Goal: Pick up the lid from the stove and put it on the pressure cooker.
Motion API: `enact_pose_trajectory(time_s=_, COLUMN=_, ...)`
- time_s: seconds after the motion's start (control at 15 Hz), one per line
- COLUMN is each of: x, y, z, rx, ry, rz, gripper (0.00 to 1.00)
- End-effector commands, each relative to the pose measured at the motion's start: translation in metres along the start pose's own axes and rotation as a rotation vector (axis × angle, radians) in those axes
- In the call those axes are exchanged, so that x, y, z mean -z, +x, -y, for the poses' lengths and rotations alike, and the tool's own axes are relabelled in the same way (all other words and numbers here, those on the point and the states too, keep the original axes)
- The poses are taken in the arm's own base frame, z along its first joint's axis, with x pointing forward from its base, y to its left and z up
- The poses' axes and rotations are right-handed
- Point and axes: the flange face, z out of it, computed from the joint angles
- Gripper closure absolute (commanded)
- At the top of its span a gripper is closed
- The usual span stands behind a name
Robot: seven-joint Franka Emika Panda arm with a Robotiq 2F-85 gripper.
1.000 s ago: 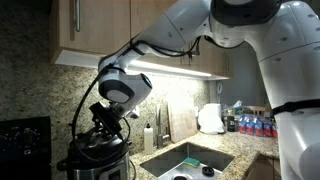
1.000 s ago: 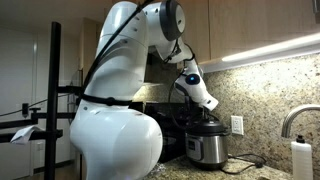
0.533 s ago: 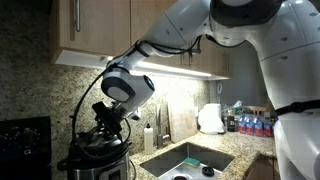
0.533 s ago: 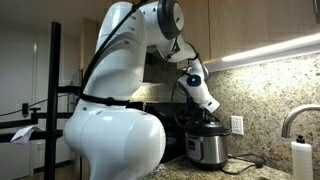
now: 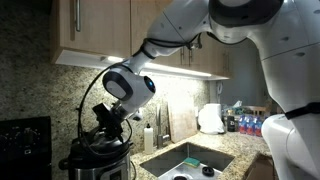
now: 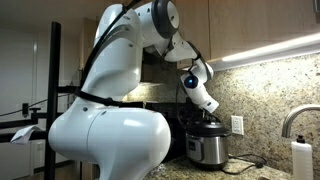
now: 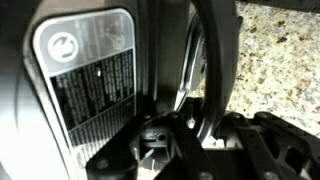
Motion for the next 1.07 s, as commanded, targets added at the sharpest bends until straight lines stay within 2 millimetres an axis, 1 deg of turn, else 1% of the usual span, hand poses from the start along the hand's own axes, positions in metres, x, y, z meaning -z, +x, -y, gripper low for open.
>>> enact_pose_trajectory(time_s=0.0, x=-0.008, y=0.027, z=0.006, rx=0.011, ry=0.057, rz=-0.061, gripper=0.97)
enact_pose_trajectory(time_s=0.13, x=-0.012, y=0.021, z=0.009, rx=0.017, ry=0.060, rz=-0.074, gripper=0.97)
enact_pose_trajectory(time_s=0.47, x=-0.019, y=-0.004, z=0.010, rx=-0.002, ry=0.060, rz=-0.112, gripper=0.97)
enact_pose_trajectory(time_s=0.6, x=-0.017, y=-0.011, z=0.004, rx=-0.043, ry=0.053, rz=-0.133, gripper=0.97)
enact_pose_trajectory(time_s=0.67, x=-0.014, y=-0.010, z=-0.003, rx=-0.086, ry=0.043, rz=-0.141, gripper=0.97)
enact_pose_trajectory(time_s=0.87, x=-0.004, y=-0.018, z=-0.016, rx=-0.215, ry=0.049, rz=-0.124, gripper=0.97)
enact_pose_trajectory(time_s=1.0, x=-0.001, y=-0.017, z=-0.022, rx=-0.275, ry=0.065, rz=-0.116, gripper=0.97)
